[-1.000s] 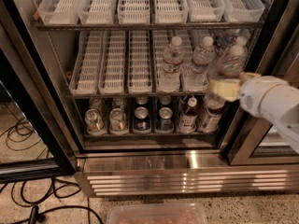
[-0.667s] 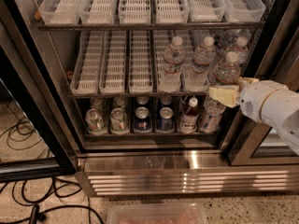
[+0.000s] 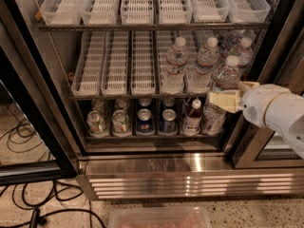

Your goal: Pick water bottle from middle shelf of fridge

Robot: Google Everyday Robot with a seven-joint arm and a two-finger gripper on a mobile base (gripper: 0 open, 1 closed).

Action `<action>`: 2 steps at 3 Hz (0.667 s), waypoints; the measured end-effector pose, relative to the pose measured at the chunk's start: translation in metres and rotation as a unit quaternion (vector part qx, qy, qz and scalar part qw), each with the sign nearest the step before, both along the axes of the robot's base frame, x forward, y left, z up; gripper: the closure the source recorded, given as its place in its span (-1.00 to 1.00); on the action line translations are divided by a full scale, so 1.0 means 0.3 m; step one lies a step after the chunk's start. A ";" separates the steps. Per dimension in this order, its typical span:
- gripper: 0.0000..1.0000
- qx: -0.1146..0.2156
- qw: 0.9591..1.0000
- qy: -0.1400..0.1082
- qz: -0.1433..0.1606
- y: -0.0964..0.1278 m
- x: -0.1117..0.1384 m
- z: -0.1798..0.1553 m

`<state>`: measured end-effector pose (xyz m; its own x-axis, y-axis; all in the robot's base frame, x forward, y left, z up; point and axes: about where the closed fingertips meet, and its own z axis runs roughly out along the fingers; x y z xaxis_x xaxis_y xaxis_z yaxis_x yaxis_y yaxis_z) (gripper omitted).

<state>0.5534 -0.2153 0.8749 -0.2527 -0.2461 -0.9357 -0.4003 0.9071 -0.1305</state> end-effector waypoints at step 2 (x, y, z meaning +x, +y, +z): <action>1.00 -0.013 0.988 0.020 0.153 0.234 -0.240 -0.004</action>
Offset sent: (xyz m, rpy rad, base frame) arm -0.1464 0.1236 -0.0034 -0.0162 0.0879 0.6031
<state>0.4815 -0.1453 0.8739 -0.2002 -0.3412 -0.9184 -0.6605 0.7394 -0.1307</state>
